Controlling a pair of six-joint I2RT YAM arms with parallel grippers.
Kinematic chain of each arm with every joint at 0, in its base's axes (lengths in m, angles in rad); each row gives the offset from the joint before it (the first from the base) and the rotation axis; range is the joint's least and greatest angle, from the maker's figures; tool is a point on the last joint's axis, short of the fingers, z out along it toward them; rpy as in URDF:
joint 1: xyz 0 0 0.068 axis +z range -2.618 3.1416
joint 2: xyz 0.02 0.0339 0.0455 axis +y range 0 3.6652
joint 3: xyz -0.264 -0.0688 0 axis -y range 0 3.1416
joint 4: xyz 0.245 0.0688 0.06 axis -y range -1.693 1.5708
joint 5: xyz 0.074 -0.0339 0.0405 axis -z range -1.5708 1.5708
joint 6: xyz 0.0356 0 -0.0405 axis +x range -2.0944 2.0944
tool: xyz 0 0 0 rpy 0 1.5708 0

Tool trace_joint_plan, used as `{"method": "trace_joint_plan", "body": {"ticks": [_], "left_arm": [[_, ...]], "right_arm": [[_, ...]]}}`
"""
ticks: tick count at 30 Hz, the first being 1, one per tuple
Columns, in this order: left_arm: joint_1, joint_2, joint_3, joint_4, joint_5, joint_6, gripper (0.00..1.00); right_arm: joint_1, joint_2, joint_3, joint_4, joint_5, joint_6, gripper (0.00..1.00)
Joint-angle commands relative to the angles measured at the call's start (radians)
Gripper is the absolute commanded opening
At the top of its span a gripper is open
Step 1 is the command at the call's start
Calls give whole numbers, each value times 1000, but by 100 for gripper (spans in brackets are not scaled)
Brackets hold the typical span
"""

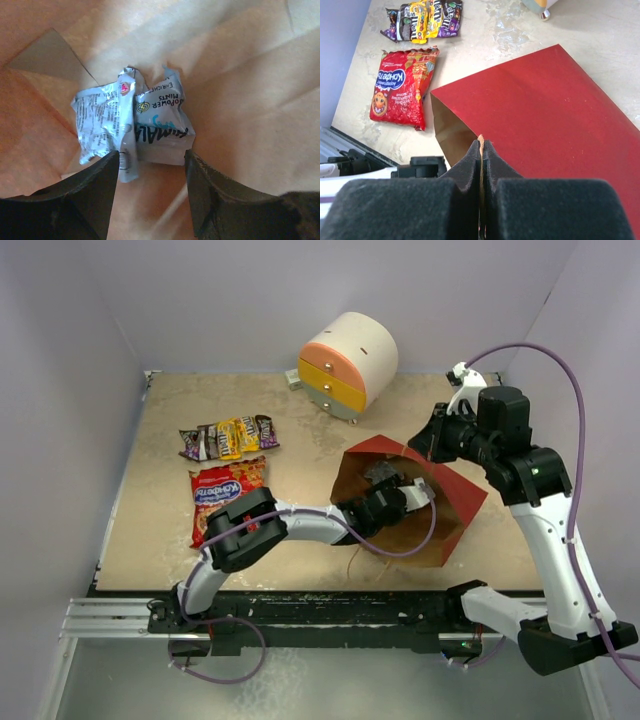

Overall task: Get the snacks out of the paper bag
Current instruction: Take out the snack from the paper bag.

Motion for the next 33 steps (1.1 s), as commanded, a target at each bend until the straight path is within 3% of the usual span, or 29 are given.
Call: {"method": "trace_joint_plan", "body": {"ticks": [1, 11, 22, 26, 33], "left_arm": [[28, 15, 110, 58, 3, 22, 59], [69, 84, 224, -61, 66, -55, 65], [89, 164, 301, -152, -16, -64, 62], [97, 194, 338, -168, -33, -26, 52], [105, 175, 378, -219, -21, -22, 24]], "right_arm": [[2, -9, 42, -14, -23, -20, 0], [2, -4, 42, -1, -21, -17, 0], [2, -13, 42, -11, -18, -25, 0], [2, -16, 43, -11, -23, -21, 0], [3, -20, 55, -11, -21, -25, 0]]}}
